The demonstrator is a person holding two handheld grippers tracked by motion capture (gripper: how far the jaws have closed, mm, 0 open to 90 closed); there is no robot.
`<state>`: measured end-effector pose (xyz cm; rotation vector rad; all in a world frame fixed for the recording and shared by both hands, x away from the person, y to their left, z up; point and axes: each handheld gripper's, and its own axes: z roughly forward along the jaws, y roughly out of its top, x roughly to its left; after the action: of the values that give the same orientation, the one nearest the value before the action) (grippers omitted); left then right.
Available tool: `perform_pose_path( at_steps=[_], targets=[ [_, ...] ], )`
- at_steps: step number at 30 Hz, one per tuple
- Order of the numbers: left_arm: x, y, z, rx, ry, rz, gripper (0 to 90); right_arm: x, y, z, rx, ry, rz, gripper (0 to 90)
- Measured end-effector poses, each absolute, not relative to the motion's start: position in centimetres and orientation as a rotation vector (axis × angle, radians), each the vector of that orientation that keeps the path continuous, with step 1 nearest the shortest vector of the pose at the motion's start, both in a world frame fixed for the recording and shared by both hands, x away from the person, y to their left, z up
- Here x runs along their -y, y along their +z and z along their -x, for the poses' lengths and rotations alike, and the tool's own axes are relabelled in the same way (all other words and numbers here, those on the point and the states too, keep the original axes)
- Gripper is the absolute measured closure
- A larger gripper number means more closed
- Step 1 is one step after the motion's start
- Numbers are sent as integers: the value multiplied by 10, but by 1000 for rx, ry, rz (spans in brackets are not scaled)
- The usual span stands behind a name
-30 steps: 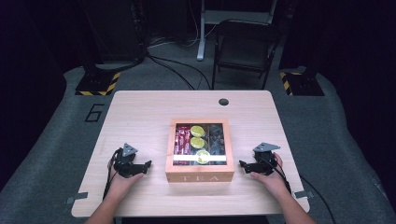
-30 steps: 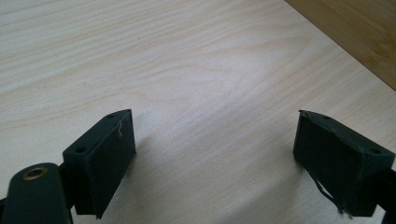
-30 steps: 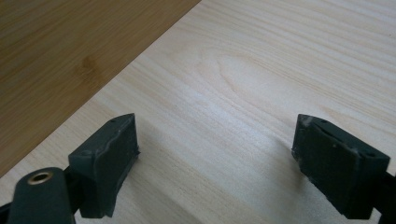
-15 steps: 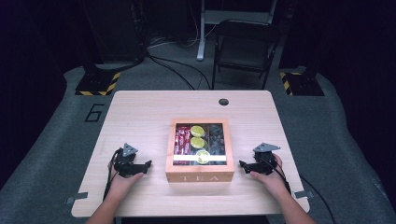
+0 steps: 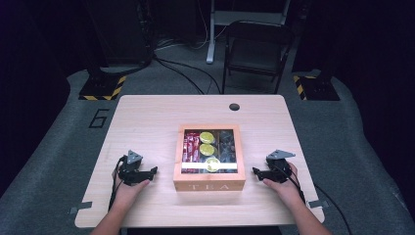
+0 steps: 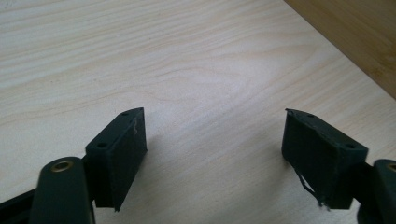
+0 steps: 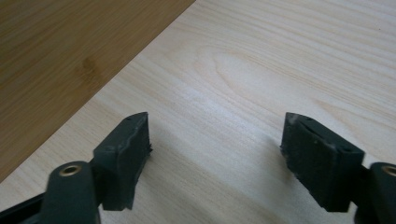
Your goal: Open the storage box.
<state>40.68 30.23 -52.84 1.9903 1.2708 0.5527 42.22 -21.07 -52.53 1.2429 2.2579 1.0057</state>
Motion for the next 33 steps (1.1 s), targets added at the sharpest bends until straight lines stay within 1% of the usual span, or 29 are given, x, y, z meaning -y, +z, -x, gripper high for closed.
perform_pose_path(
  at_steps=[2, 4, 7, 11, 15, 22, 24, 26, 33],
  targets=[
    [-303, -527, -406, -1284, 535, -1972, 242, 212, -524, -422, -2276, 995, -1240, 279],
    [-303, -525, -406, -1284, 510, -1974, 264, 213, -522, -422, -2277, 996, -1246, 325],
    [-301, -525, -405, -1277, 513, -1973, 278, 213, -521, -421, -2292, 988, -1247, 344],
    [-297, -521, -403, -1254, 507, -1991, 308, 210, -518, -420, -2299, 978, -1209, 352],
    [-294, -517, -401, -1234, 502, -1994, 313, 208, -517, -418, -2299, 977, -1189, 357],
    [-292, -514, -399, -1225, 491, -1991, 327, 206, -513, -416, -2309, 974, -1210, 402],
    [-292, -513, -398, -1225, 481, -1987, 352, 206, -510, -414, -2310, 972, -1185, 415],
    [-292, -511, -397, -1221, 474, -1991, 356, 205, -508, -413, -2318, 979, -1175, 433],
    [-287, -505, -392, -1193, 470, -1973, 370, 201, -505, -408, -2329, 998, -1143, 450]
  ],
)
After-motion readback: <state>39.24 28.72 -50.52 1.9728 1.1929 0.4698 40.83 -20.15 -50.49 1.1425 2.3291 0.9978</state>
